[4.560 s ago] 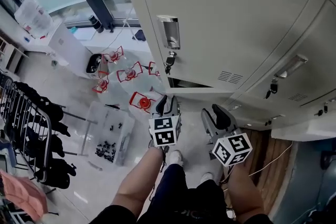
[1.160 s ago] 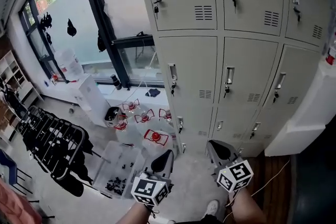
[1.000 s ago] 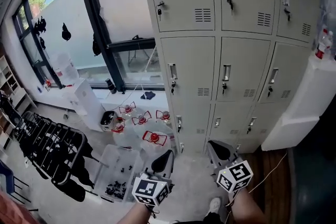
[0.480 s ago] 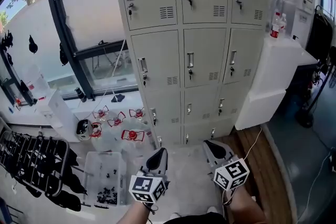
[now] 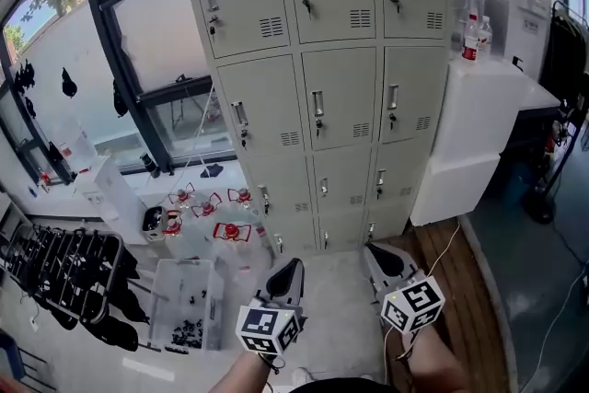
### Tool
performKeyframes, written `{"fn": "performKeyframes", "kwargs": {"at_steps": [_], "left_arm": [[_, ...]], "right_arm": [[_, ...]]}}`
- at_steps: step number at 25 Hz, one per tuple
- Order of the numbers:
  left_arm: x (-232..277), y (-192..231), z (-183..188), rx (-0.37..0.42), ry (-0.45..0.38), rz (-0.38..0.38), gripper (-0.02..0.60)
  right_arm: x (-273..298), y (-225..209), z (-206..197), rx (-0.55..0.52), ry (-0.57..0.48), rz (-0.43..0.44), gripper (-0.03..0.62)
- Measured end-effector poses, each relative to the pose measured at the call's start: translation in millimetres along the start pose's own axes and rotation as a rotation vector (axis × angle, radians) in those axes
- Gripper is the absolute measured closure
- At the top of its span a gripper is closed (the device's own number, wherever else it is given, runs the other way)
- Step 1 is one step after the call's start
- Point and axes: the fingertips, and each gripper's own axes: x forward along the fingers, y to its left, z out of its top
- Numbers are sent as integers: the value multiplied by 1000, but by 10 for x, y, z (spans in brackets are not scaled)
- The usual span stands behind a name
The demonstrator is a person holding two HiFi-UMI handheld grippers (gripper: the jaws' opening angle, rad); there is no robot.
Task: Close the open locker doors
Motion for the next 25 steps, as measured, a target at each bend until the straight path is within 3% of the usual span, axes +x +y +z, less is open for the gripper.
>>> {"fn": "performKeyframes", "kwargs": {"at_steps": [5,13,25], "left_arm": [[-21,-398,-130,-47,30,39,578],[-205,-792,-227,-54,26,141,578],[-422,-1184,-147,-45,-8,163,578]], "right_arm": [[-294,-260,-21,19,-4,47,592],[-566,-310,-71,22,1,157,592],[-944,-226,2,9,-21,207,592]]}}
